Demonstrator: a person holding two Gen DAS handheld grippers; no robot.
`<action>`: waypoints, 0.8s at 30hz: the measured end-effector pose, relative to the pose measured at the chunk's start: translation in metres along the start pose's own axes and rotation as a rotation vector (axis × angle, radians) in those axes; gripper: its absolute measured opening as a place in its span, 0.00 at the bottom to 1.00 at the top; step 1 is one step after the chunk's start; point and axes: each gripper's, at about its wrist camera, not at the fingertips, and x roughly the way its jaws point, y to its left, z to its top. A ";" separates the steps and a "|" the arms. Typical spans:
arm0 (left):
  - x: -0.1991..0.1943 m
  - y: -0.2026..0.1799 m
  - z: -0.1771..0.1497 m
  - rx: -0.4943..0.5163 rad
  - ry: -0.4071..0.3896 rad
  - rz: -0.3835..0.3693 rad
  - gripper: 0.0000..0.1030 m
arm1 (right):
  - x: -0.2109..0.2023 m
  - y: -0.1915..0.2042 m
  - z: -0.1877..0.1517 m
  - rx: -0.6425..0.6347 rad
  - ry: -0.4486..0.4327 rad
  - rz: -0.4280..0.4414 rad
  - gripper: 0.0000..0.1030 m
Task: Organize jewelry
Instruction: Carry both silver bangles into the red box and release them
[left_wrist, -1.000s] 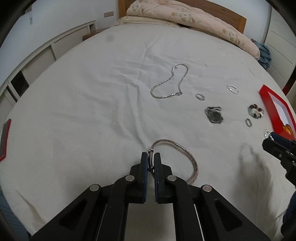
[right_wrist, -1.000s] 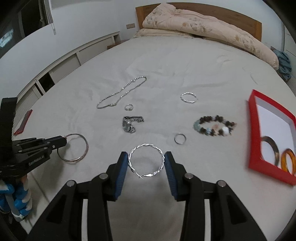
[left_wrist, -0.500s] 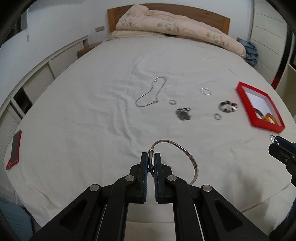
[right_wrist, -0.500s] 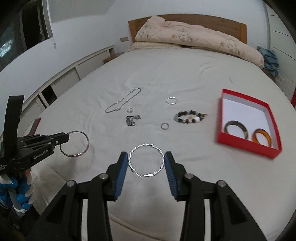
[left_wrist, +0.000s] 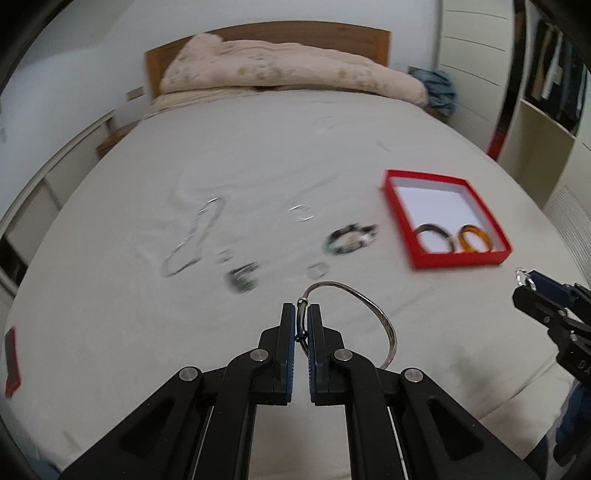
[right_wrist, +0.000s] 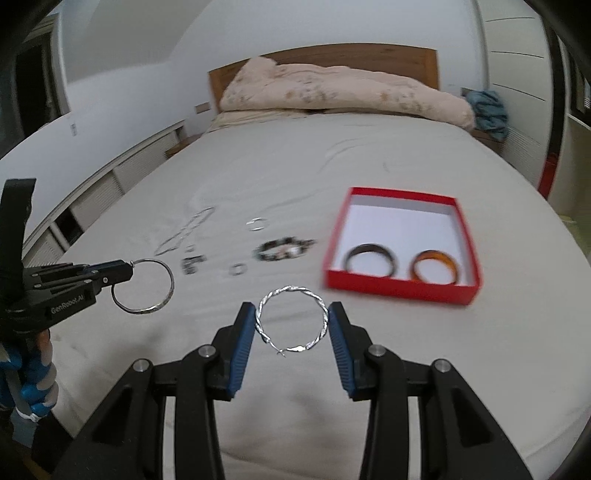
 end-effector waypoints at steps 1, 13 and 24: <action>0.006 -0.010 0.008 0.012 -0.002 -0.015 0.06 | 0.001 -0.007 0.002 0.003 0.000 -0.011 0.37; 0.106 -0.126 0.090 0.154 0.019 -0.123 0.06 | 0.067 -0.115 0.041 0.050 0.031 -0.114 0.37; 0.174 -0.154 0.092 0.206 0.092 -0.090 0.06 | 0.131 -0.152 0.033 0.092 0.108 -0.098 0.37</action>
